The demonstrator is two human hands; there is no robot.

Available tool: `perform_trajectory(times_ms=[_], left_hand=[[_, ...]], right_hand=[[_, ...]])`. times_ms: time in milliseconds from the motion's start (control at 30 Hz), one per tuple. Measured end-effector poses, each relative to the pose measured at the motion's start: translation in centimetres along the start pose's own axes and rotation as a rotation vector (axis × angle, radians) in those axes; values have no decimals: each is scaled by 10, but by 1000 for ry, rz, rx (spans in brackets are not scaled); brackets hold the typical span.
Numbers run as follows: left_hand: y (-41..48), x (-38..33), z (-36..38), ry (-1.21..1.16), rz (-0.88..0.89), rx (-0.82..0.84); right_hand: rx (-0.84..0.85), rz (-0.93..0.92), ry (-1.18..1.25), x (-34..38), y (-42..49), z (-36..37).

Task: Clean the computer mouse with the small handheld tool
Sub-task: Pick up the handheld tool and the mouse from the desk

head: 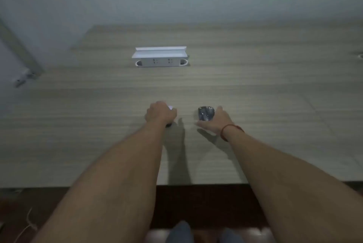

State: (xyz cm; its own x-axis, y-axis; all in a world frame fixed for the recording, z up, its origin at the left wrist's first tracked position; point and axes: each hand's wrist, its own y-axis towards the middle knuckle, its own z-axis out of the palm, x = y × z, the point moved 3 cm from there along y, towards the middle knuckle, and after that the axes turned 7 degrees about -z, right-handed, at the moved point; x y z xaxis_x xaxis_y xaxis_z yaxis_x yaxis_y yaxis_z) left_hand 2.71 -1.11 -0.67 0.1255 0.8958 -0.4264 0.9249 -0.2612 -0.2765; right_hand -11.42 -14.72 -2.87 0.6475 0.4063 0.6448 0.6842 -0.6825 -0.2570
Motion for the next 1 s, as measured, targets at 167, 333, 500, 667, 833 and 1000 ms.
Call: perform_trajectory(times_ms=[167, 333, 500, 667, 833, 1000], left_hand=[[2, 21, 32, -37, -33, -124], [13, 35, 54, -31, 70, -354], [5, 46, 68, -61, 171, -505], [-9, 52, 61, -198, 227, -406], [-15, 52, 56, -432, 275, -371], [-21, 34, 46, -633, 336, -398]], right_hand=[[-176, -97, -2, -17, -2, 31], [-514, -212, -23, -21, 13, 51], [-571, -300, -20, -24, 15, 66], [-509, -299, 39, -24, 0, 68], [-466, -310, 71, -27, -11, 67], [-457, -329, 78, -27, -11, 68]])
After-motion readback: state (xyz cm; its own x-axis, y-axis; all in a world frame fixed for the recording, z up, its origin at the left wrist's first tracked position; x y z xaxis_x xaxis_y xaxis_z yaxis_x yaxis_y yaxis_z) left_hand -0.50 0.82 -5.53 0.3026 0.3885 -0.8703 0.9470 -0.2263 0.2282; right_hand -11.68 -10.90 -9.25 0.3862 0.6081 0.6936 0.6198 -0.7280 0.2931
